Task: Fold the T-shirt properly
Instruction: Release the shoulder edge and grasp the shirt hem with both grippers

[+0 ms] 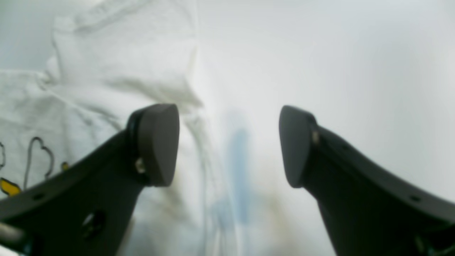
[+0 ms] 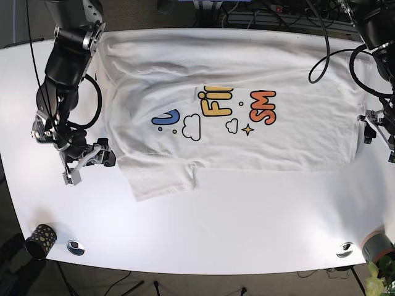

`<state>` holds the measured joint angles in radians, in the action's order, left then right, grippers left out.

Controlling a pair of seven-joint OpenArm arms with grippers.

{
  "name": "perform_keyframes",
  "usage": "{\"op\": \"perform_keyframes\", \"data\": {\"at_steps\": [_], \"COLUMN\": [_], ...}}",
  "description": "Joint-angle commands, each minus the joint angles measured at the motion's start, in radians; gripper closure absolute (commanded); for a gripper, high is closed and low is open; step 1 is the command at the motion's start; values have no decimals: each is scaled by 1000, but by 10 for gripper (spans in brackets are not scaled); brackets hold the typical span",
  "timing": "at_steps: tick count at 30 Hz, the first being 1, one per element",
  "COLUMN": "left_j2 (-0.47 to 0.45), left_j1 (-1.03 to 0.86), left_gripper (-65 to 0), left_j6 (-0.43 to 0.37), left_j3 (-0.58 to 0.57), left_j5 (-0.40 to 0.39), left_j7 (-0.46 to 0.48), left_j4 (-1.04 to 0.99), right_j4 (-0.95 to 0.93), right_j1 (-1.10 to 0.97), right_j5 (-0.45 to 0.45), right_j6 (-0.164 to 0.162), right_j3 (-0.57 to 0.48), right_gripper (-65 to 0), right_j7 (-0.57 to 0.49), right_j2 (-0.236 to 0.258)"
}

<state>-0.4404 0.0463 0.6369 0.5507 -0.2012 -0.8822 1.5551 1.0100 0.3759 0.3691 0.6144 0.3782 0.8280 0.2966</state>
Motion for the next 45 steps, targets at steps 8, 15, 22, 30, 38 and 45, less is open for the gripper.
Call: {"op": "perform_keyframes", "data": {"at_steps": [8,15,22,30,38,45], "left_j2": [4,5,5,-4,-18,-16], "left_j1": [16,20,143,363,498,524], "left_gripper": [-385,-389,-390,-390,-390,-388], "left_j6": [-9,-177,-193,-194,-194,-193], "left_j3": [12,7,6,-34,-222,-238], "left_j5": [-5,-8,-7,-5,-7,-7], "left_j7": [18,19,21,96,222,252], "left_j4": [15,-45,-215,-597,-879,-968], "right_j4": [-110,-109,-109,-110,-105,-104], "right_j1": [87,79,77,77,62,58], "right_j5": [-25,-26,-26,-34,-68,-68], "right_j6": [48,40,40,39,39,40], "right_j3": [-8,-8,-8,-34,-81,-80], "right_gripper": [-415,-415,-290,-55,-49,-49], "right_j7": [-77,-78,-103,-135,-135,-138], "right_j2": [-18,-73,-90,-87,-92,-92]}}
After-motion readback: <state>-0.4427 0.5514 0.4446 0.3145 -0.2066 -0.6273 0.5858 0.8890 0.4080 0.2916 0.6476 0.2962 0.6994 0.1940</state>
